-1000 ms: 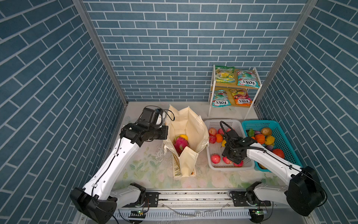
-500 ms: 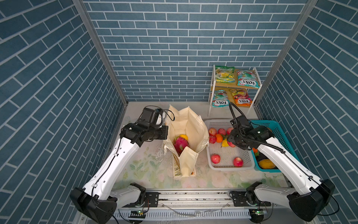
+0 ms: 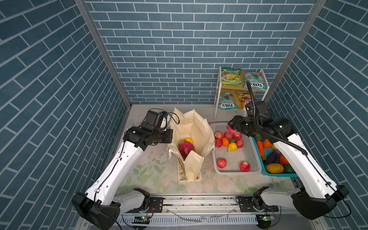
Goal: Place the food into the grocery bag and tie it
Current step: 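Lift the red apple with the right gripper and carry it over the bag, then lower the red apple into the bag and open the right gripper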
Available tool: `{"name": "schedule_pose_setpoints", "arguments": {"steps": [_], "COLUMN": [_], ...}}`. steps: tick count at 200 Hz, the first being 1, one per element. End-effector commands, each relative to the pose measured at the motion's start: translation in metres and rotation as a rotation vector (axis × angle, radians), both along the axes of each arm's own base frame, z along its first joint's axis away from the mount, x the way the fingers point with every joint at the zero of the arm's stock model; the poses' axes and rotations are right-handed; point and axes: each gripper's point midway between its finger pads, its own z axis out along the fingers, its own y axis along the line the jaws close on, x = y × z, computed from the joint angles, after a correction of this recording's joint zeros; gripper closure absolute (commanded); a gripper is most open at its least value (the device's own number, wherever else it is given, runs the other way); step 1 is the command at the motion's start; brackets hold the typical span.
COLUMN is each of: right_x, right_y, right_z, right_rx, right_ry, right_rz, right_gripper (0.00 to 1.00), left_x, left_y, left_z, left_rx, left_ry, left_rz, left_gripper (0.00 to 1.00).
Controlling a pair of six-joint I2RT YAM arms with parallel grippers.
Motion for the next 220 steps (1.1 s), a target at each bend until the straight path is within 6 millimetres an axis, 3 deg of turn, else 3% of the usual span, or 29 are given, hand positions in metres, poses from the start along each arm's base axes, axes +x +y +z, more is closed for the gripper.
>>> {"name": "schedule_pose_setpoints", "arguments": {"steps": [1,30,64,114,164,220], "right_x": [-0.001,-0.006,-0.013,-0.025,-0.024,-0.019], "right_y": [0.032,0.076,0.124,0.184,0.202,0.209], "right_z": [0.031,0.05,0.056,0.018,-0.031,-0.08], "right_rx": [0.02,0.004,-0.004,-0.027,-0.098,-0.181], "right_ry": [-0.095,-0.156,-0.179,-0.091,0.0,0.077], "right_rz": [0.131,0.261,0.381,0.503,0.532,0.542], "right_gripper": [0.6,0.61,0.62,0.62,0.62,0.61], "left_x": [-0.001,-0.001,-0.001,-0.001,-0.001,-0.001], "left_y": [-0.003,-0.003,-0.005,-0.005,-0.005,-0.006], "left_z": [-0.005,-0.005,-0.006,-0.006,-0.005,-0.004], "left_rx": [0.005,0.004,0.004,0.003,0.003,0.0], "left_ry": [0.012,0.011,0.013,0.013,0.01,0.007], "left_rz": [-0.01,-0.012,-0.018,-0.02,-0.024,-0.024], "left_gripper": [1.0,1.0,1.0,1.0,1.0,1.0]}}
